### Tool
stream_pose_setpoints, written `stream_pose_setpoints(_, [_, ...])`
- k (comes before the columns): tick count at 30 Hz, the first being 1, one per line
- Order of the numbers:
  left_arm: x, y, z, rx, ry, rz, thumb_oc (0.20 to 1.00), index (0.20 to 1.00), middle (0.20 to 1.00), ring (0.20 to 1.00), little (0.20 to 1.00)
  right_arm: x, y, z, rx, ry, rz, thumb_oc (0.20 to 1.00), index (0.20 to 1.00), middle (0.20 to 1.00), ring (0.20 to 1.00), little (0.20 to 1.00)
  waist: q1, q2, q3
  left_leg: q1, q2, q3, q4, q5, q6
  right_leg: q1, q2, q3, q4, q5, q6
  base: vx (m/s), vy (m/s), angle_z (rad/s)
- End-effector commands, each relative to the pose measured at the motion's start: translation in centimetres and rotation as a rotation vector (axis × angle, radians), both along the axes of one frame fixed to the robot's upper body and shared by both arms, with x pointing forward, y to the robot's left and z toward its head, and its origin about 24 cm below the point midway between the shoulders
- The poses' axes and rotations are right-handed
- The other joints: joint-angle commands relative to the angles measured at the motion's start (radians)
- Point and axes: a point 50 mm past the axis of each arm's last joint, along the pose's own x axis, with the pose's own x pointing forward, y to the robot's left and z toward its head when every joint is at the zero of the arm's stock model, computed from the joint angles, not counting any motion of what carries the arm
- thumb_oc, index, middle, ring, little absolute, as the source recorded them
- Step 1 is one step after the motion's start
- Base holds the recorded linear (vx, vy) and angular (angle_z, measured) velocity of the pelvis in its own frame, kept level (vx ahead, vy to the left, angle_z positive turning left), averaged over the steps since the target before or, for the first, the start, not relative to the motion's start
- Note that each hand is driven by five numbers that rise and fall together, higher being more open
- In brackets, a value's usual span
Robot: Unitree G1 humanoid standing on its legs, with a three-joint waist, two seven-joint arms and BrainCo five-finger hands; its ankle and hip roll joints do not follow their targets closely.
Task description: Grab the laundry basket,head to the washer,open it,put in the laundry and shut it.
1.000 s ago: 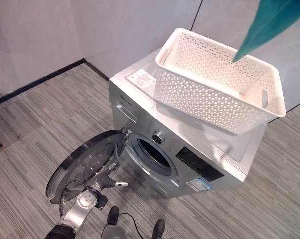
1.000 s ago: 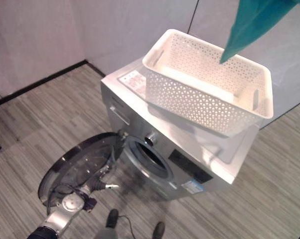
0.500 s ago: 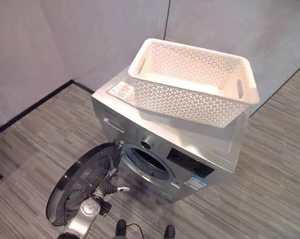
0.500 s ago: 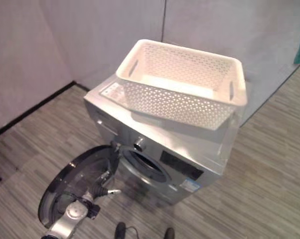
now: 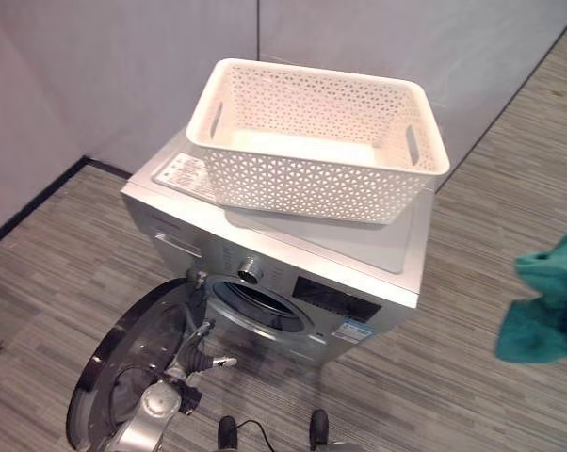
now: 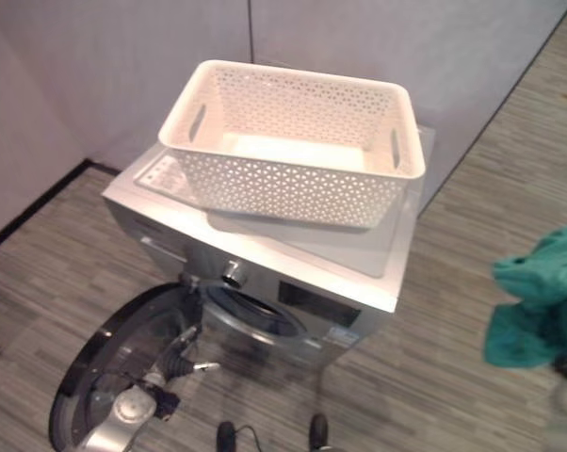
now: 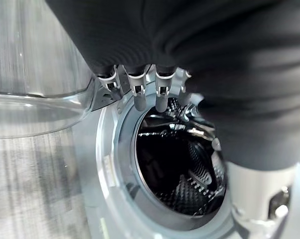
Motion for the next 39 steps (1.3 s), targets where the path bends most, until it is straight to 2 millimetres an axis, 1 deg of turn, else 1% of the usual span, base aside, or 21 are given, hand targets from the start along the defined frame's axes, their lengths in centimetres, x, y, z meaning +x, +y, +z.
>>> stream_pose_setpoints(1, [1.8, 0.7, 1.3, 0.014, -0.069, -0.01, 1.0, 1.0, 1.0, 1.0, 1.0, 1.6, -0.3, 1.5, 0.147, -0.16, 0.146, 0.2, 0.2, 0.2, 0.2, 0.2, 0.004, 0.006, 0.007, -0.026, 0.015, -0.026, 0.005, -0.036, 0.018, 0.137, -0.042, -0.035, 0.017, -0.119, 0.06, -0.03, 0.013, -0.15])
stream_pose_setpoints(2, [1.7, 0.7, 1.2, 0.008, -0.069, -0.007, 1.0, 1.0, 1.0, 1.0, 1.0, 1.7, 0.3, 0.1, 0.236, -0.151, 0.173, 0.2, 0.2, 0.2, 0.2, 0.2, 0.003, 0.008, 0.009, -0.028, 0.015, -0.023, 0.005, -0.033, 0.018, 0.134, -0.043, -0.033, 0.016, -0.117, 0.06, 0.0, 0.014, -0.15])
stream_pose_setpoints(3, [1.6, 0.5, 1.2, -0.003, -0.07, -0.007, 1.0, 1.0, 1.0, 1.0, 1.0, 2.0, 1.1, -2.2, 0.361, -0.118, 0.192, 0.2, 0.2, 0.2, 0.2, 0.2, 0.006, 0.013, 0.014, -0.024, 0.017, -0.018, 0.005, -0.038, 0.016, 0.136, -0.045, -0.034, 0.016, -0.12, 0.061, -0.01, 0.017, -0.14])
stream_pose_setpoints(4, [1.7, 0.6, 1.3, -0.01, -0.077, -0.002, 1.0, 1.0, 1.0, 1.0, 1.0, 2.4, 1.8, -3.9, 0.464, -0.106, 0.21, 0.2, 0.2, 0.2, 0.2, 0.2, 0.006, 0.015, 0.02, -0.026, 0.016, -0.015, 0.005, -0.031, 0.016, 0.131, -0.046, -0.033, 0.017, -0.114, 0.06, -0.01, 0.018, -0.08])
stream_pose_setpoints(6, [1.8, 0.3, 1.5, -0.024, -0.089, -0.001, 1.0, 1.0, 1.0, 1.0, 1.0, 3.0, 4.4, -7.6, 0.69, -0.063, 0.256, 0.2, 0.2, 0.2, 0.2, 0.2, 0.013, 0.022, 0.036, -0.028, 0.016, -0.013, 0.005, -0.029, 0.013, 0.125, -0.047, -0.034, 0.018, -0.115, 0.06, -0.02, 0.009, -0.01])
stream_pose_setpoints(7, [1.9, 0.2, 1.5, -0.024, -0.093, -0.002, 1.0, 1.0, 1.0, 1.0, 1.0, 3.0, 5.6, -9.0, 0.781, -0.043, 0.275, 0.2, 0.2, 0.2, 0.2, 0.2, 0.015, 0.025, 0.045, -0.033, 0.014, -0.013, 0.005, -0.026, 0.011, 0.122, -0.048, -0.036, 0.018, -0.112, 0.059, -0.05, 0.012, -0.03])
stream_pose_setpoints(8, [1.9, 0.3, 1.6, -0.023, -0.094, -0.002, 1.0, 1.0, 1.0, 1.0, 1.0, 3.0, 5.6, -9.0, 0.782, -0.044, 0.277, 0.2, 0.2, 0.2, 0.2, 0.2, 0.014, 0.024, 0.044, -0.037, 0.014, -0.013, 0.005, -0.021, 0.011, 0.119, -0.049, -0.036, 0.017, -0.108, 0.059, -0.04, 0.009, -0.02])
stream_pose_setpoints(9, [2.1, 0.1, 1.6, -0.027, -0.1, -0.001, 1.0, 1.0, 1.0, 1.0, 1.0, 2.8, 6.8, -10.7, 0.87, -0.006, 0.281, 0.2, 0.2, 0.2, 0.2, 0.2, 0.018, 0.027, 0.053, -0.042, 0.013, -0.015, 0.005, -0.018, 0.01, 0.116, -0.05, -0.04, 0.015, -0.106, 0.059, 0.0, 0.0, 0.0])
stream_pose_setpoints(10, [2.1, 0.1, 1.6, -0.027, -0.1, -0.001, 1.0, 1.0, 1.0, 1.0, 1.0, 2.8, 6.8, -10.7, 0.87, -0.006, 0.281, 0.2, 0.2, 0.2, 0.2, 0.2, 0.017, 0.027, 0.052, -0.044, 0.013, -0.015, 0.005, -0.017, 0.01, 0.114, -0.05, -0.04, 0.014, -0.105, 0.059, -0.06, 0.008, 0.04])
stream_pose_setpoints(11, [2.4, -0.2, 1.8, -0.048, -0.119, 0.007, 1.0, 1.0, 1.0, 1.0, 1.0, 3.0, 9.3, -13.1, 0.998, 0.069, 0.312, 0.2, 0.2, 0.2, 0.2, 0.2, 0.028, 0.035, 0.074, -0.057, 0.01, -0.017, 0.005, -0.01, 0.007, 0.104, -0.053, -0.048, 0.012, -0.1, 0.059, -0.09, 0.014, 0.05])
stream_pose_setpoints(12, [2.8, -0.6, 2.1, -0.057, -0.145, 0.007, 1.0, 1.0, 1.0, 1.0, 1.0, 3.6, 11.9, -14.5, 1.107, 0.112, 0.354, 0.2, 0.2, 0.2, 0.2, 0.2, 0.038, 0.045, 0.099, -0.076, 0.007, -0.02, 0.005, -0.001, 0.006, 0.088, -0.056, -0.051, 0.011, -0.094, 0.059, -0.14, 0.026, 0.0])
stream_pose_setpoints(15, [3.4, -1.5, 2.2, -0.077, -0.169, 0.003, 1.0, 1.0, 1.0, 1.0, 1.0, 4.5, 16.3, -16.0, 1.249, 0.179, 0.432, 0.2, 0.2, 0.2, 0.2, 0.2, 0.06, 0.065, 0.15, -0.106, 0.003, -0.017, 0.005, 0.011, 0.002, 0.056, -0.061, -0.049, 0.013, -0.084, 0.06, -0.1, 0.024, 0.02])
stream_pose_setpoints(18, [3.9, -2.6, 2.6, -0.106, -0.201, -0.001, 1.0, 1.0, 1.0, 1.0, 1.0, 5.3, 19.5, -16.9, 1.321, 0.242, 0.466, 0.2, 0.2, 0.2, 0.2, 0.2, 0.082, 0.083, 0.189, -0.133, -0.001, -0.019, 0.005, 0.025, 0.001, 0.026, -0.067, -0.051, 0.027, -0.08, 0.058, -0.06, 0.026, -0.02])
stream_pose_setpoints(21, [4.6, -4.0, 3.1, -0.156, -0.241, -0.002, 1.0, 1.0, 1.0, 1.0, 1.0, 7.3, 22.1, -16.3, 1.389, 0.209, 0.496, 0.2, 0.2, 0.2, 0.2, 0.2, 0.1, 0.107, 0.238, -0.163, -0.005, -0.025, 0.005, 0.044, 0.001, -0.01, -0.074, -0.052, 0.059, -0.085, 0.052, -0.06, 0.036, 0.01])
stream_pose_setpoints(23, [5.1, -5.1, 3.5, -0.181, -0.269, -0.017, 1.0, 1.0, 1.0, 1.0, 1.0, 8.5, 23.2, -16.0, 1.439, 0.17, 0.463, 0.2, 0.2, 0.2, 0.2, 0.2, 0.115, 0.127, 0.266, -0.184, -0.007, -0.028, 0.005, 0.056, 0.001, -0.037, -0.079, -0.058, 0.087, -0.091, 0.049, -0.06, 0.061, 0.06])
stream_pose_setpoints(26, [5.4, -6.5, 3.8, -0.212, -0.289, -0.044, 1.0, 1.0, 1.0, 1.0, 1.0, 10.3, 23.7, -15.2, 1.515, 0.06, 0.384, 0.2, 0.2, 0.2, 0.2, 0.2, 0.133, 0.156, 0.313, -0.218, -0.013, -0.032, 0.013, 0.067, 0.0, -0.075, -0.088, -0.065, 0.122, -0.1, 0.047, -0.06, 0.07, 0.04])
stream_pose_setpoints(30, [5.5, -7.6, 4.0, -0.23, -0.309, -0.071, 1.0, 1.0, 1.0, 1.0, 1.0, 12.5, 23.2, -14.0, 1.603, -0.102, 0.244, 0.2, 0.2, 0.2, 0.2, 0.2, 0.159, 0.192, 0.351, -0.28, -0.029, -0.041, 0.033, 0.073, 0.0, -0.123, -0.1, -0.078, 0.151, -0.111, 0.048, -0.04, 0.065, 0.06])
stream_pose_setpoints(33, [5.5, -7.8, 4.2, -0.241, -0.313, -0.083, 1.0, 1.0, 1.0, 1.0, 1.0, 15.3, 22.8, -11.4, 1.615, -0.243, 0.218, 0.2, 0.2, 0.2, 0.2, 0.2, 0.176, 0.217, 0.367, -0.335, -0.045, -0.046, 0.058, 0.069, 0.0, -0.159, -0.114, -0.079, 0.159, -0.11, 0.052, -0.02, 0.067, 0.19])
stream_pose_setpoints(35, [5.5, -7.6, 4.3, -0.231, -0.323, -0.078, 1.0, 1.0, 1.0, 1.0, 1.0, 16.9, 23.0, -9.1, 1.597, -0.34, 0.262, 0.2, 0.2, 0.2, 0.2, 0.2, 0.187, 0.23, 0.372, -0.371, -0.054, -0.046, 0.07, 0.068, 0.004, -0.191, -0.123, -0.077, 0.167, -0.109, 0.052, -0.02, 0.096, 0.11])
stream_pose_setpoints(36, [5.3, -7.6, 4.3, -0.226, -0.323, -0.081, 1.0, 1.0, 1.0, 1.0, 1.0, 18.6, 23.5, -6.2, 1.57, -0.434, 0.341, 0.2, 0.2, 0.2, 0.2, 0.2, 0.197, 0.239, 0.377, -0.395, -0.061, -0.043, 0.07, 0.065, 0.01, -0.227, -0.131, -0.069, 0.178, -0.109, 0.054, -0.05, 0.121, 0.01])
stream_pose_setpoints(39, [5.4, -8.2, 4.1, -0.223, -0.319, -0.095, 1.0, 1.0, 1.0, 1.0, 1.0, 21.0, 24.3, -1.2, 1.567, -0.601, 0.443, 0.2, 0.2, 0.2, 0.2, 0.2, 0.213, 0.253, 0.383, -0.435, -0.071, -0.047, 0.079, 0.044, 0.014, -0.288, -0.148, -0.059, 0.224, -0.131, 0.058, 0.05, 0.062, -0.02])
